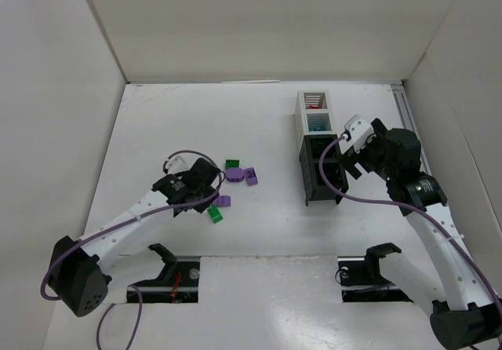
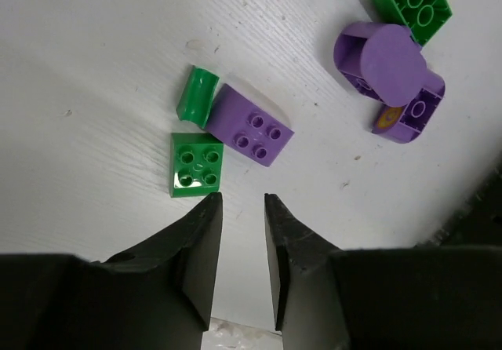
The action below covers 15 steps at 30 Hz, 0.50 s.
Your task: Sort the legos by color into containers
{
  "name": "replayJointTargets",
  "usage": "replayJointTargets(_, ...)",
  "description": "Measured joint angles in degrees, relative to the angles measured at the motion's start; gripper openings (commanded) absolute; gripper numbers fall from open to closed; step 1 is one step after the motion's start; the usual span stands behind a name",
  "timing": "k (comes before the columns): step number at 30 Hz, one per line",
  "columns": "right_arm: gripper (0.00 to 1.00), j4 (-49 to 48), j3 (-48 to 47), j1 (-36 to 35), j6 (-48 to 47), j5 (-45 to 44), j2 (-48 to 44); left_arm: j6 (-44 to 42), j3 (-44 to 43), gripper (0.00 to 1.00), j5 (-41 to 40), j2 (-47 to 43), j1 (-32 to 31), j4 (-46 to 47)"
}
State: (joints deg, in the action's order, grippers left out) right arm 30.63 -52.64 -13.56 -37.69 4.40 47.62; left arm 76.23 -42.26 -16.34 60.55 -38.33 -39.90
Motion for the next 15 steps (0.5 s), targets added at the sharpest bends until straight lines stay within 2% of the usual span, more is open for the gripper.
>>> replayJointTargets(1,1.0,0.0,0.0,0.0,0.0,-0.1,0.0,-0.2,-0.5,0.25,-0.2,-0.2,-0.2,-0.2)
replayJointTargets(3,1.0,0.0,0.0,0.0,0.0,-0.1,0.0,-1.0,-0.6,0.31,-0.5,-0.3,-0.2,-0.4)
replayJointTargets(4,1.0,0.0,0.0,0.0,0.0,-0.2,0.0,-1.4,-0.6,0.35,-0.5,-0.3,-0.2,-0.6)
replayJointTargets(5,1.0,0.0,0.0,0.0,0.0,-0.2,0.0,-1.7,-0.6,0.45,-0.5,-0.2,-0.2,-0.8)
replayJointTargets(7,1.0,0.0,0.0,0.0,0.0,-0.2,0.0,-2.4,-0.4,0.5,-0.6,0.1,-0.2,-0.9)
replayJointTargets(15,1.0,0.0,0.0,0.0,0.0,-0.2,0.0,-6.4,2.2,0.51,0.2,5.2,-0.6,2.0)
